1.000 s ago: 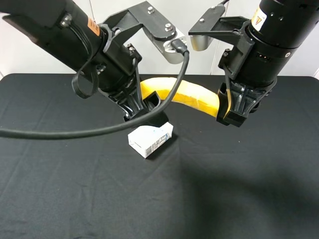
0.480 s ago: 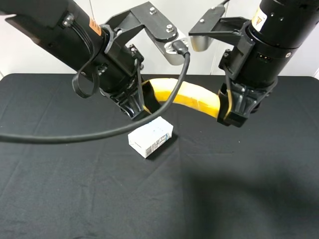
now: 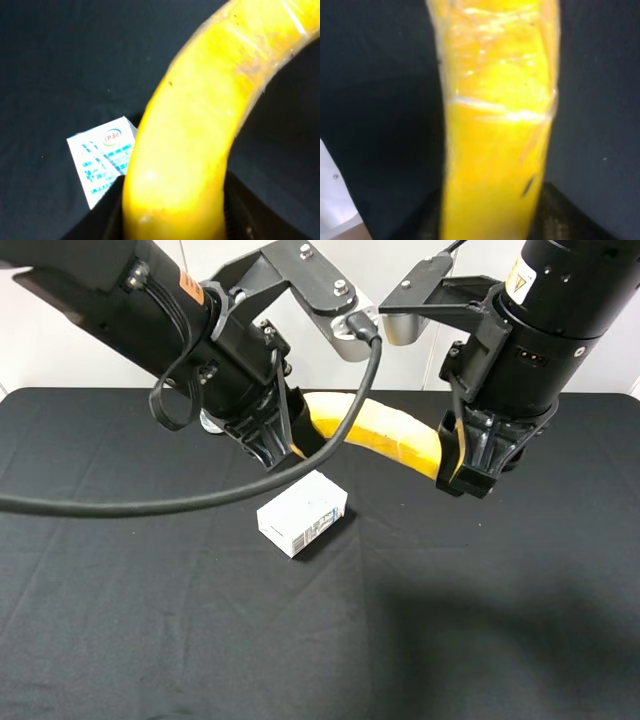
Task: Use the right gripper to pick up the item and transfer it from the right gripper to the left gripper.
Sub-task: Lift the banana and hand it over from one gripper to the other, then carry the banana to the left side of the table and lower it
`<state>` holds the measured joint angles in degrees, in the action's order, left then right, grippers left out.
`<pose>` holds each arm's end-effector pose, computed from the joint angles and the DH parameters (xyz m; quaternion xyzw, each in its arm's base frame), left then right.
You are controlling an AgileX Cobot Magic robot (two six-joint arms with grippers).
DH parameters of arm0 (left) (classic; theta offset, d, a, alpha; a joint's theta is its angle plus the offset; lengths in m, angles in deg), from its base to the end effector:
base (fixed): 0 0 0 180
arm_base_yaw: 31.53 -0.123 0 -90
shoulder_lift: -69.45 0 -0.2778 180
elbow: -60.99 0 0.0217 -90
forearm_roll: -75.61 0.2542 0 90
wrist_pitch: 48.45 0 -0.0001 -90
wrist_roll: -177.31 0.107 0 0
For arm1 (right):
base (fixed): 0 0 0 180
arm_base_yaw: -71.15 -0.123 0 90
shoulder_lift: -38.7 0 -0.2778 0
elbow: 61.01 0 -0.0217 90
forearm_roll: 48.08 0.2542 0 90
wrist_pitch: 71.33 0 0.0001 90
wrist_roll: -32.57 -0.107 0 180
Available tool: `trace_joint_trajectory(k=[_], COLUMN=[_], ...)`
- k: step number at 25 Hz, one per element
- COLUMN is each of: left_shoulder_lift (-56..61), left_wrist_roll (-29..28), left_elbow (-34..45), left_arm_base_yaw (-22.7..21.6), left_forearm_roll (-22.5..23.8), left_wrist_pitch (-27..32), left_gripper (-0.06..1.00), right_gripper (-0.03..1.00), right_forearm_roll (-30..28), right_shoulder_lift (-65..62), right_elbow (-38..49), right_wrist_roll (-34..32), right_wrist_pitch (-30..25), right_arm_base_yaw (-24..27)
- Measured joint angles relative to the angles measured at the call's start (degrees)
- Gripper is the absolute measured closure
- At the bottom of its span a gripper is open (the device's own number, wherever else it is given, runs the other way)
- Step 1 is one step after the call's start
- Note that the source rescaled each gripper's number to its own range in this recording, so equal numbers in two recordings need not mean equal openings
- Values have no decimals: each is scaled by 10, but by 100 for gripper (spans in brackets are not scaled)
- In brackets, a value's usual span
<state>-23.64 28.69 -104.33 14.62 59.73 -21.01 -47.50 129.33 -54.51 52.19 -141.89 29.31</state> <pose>0.2255 -0.2542 0.2693 0.5039 0.7698 -0.1532 0.3606 0.2084 0.1880 0.2862 -0.5070 0.8552 0.0255 0.1043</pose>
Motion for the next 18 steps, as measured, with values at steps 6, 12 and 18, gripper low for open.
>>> trace_joint_trajectory(k=[6, 12, 18], left_shoulder_lift=[0, 0, 0], left_wrist_roll=[5, 6, 6], left_elbow=[0, 0, 0], left_arm_base_yaw=[1, 1, 1], left_forearm_roll=[0, 0, 0], left_wrist_pitch=[1, 1, 1], left_gripper=[94, 94, 94], right_gripper=[2, -3, -3], right_forearm_roll=[1, 1, 4], right_shoulder_lift=[0, 0, -9], right_elbow=[0, -3, -40], right_wrist_roll=[-11, -11, -38], right_wrist_pitch=[10, 8, 10], right_arm_base_yaw=[0, 0, 0])
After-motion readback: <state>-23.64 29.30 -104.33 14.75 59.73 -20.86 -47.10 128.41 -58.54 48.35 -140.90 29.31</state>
